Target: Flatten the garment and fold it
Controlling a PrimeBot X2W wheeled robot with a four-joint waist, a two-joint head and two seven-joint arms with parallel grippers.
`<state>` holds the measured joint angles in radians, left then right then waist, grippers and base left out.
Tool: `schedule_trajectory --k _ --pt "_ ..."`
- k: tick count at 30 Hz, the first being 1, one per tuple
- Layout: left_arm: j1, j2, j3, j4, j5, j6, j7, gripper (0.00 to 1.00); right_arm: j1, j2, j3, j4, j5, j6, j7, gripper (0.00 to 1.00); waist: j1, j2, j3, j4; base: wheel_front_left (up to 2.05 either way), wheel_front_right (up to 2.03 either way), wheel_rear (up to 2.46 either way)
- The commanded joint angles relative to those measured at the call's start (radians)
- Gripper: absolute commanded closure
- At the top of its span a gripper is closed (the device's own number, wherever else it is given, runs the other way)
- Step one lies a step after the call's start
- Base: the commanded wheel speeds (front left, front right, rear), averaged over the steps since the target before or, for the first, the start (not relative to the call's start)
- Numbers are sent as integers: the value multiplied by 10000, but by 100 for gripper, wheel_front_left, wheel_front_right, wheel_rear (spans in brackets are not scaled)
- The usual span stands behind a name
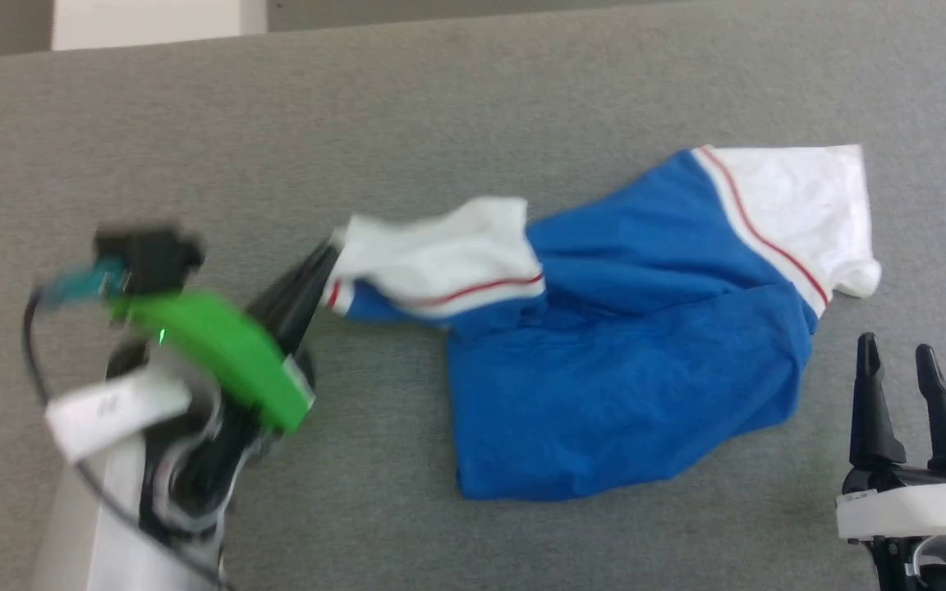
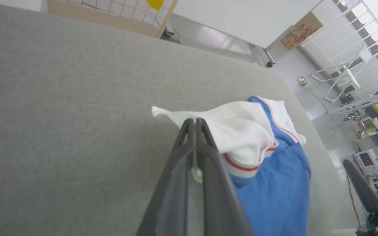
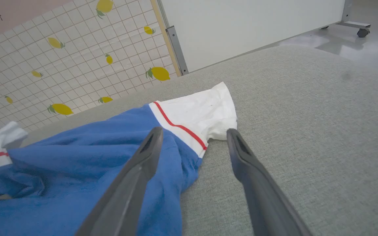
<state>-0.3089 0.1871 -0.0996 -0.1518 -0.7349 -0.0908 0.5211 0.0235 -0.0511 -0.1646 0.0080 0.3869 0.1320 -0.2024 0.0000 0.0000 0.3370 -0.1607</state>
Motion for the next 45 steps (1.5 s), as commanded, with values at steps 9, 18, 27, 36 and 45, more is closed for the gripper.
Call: schedule_trajectory --k 9,18,27,36,45 --pt "3065 -798 1128 1067 -739 657 -1674 0 323 9 -55 -433 -158 -13 357 0 0 0 -636 908 0 0 0" --pt "2225 -145 1119 1147 -271 578 -1672 0 441 9 -173 -653 -210 -13 566 0 0 0 -806 1266 0 0 0" --pt "-52 1368 -659 1420 2181 457 -216 0 380 9 58 -663 -123 -13 582 0 0 0 -592 1129 0 0 0" --pt "-560 1082 -2042 1996 3320 1038 1065 0 293 9 -17 -926 -80 -13 592 0 0 0 -25 659 0 0 0" --pt "-305 508 -1897 2696 2951 1566 993 0 274 9 -135 -1312 -184 -13 738 0 0 0 282 716 0 0 0"
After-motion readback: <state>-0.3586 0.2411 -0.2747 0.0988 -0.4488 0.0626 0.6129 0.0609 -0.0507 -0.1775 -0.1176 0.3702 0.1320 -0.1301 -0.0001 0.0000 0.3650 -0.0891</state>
